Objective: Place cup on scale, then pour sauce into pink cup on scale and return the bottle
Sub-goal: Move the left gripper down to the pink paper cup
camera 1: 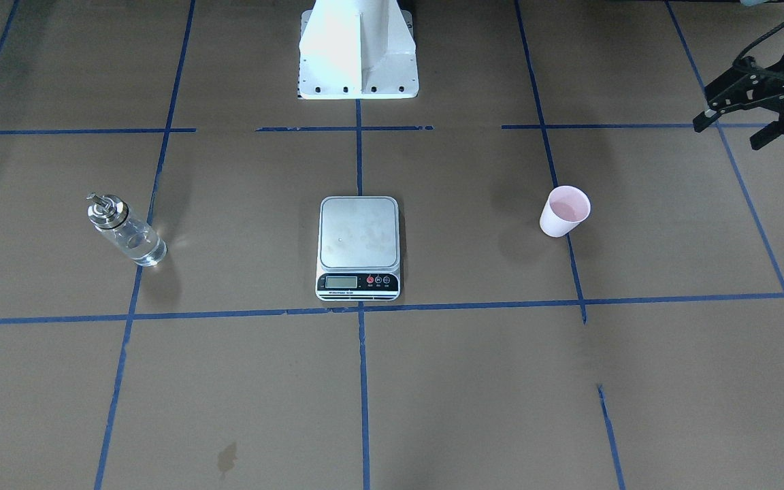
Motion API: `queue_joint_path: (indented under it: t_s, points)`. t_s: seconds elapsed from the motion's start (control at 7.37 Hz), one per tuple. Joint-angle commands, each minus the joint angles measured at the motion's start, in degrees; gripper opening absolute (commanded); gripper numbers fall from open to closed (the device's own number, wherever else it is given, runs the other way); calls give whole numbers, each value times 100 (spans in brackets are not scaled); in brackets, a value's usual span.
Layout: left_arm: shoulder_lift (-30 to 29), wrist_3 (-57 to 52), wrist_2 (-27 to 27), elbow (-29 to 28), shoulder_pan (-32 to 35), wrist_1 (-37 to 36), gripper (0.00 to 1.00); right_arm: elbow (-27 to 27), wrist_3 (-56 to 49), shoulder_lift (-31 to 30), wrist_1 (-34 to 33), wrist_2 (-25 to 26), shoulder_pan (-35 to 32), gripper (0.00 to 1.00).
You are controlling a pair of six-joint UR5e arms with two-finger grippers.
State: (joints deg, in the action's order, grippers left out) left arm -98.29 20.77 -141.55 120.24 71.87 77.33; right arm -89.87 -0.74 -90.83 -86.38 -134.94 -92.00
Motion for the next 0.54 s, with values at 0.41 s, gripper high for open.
queue_joint_path:
  t_s: [0.41]
  points:
    - [223, 2833, 1867, 25, -1762, 1451, 100, -39, 21, 48, -1, 20, 15, 100]
